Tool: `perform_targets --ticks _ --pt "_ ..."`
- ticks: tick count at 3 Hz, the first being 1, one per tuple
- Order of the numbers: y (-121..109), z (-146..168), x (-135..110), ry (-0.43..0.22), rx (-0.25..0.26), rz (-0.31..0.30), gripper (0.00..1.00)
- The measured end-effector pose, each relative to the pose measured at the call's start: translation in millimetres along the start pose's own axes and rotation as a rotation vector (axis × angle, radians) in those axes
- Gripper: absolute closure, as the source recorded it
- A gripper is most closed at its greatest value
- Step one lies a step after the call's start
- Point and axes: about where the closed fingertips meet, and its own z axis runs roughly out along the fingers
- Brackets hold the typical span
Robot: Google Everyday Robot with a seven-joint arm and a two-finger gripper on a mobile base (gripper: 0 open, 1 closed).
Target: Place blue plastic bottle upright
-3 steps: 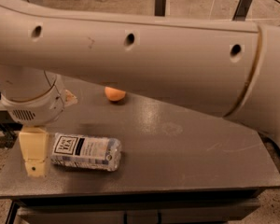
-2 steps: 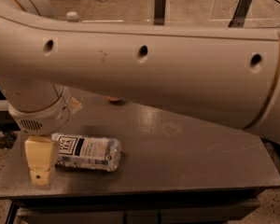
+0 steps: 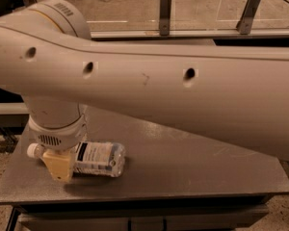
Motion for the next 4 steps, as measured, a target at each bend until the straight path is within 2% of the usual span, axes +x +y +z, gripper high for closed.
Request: perform_targets --ticks 1,2,3,4 --pt "2 1 -9 -0.018 0.014 -0.024 0.65" --pt "1 -9 -30 -0.003 0.03 -0.075 0.88" --pt "-12 -47 -39 -0.088 0.038 -0.078 1.0" --pt "-17 -80 -18 -0.226 0.046 -0.068 1.0"
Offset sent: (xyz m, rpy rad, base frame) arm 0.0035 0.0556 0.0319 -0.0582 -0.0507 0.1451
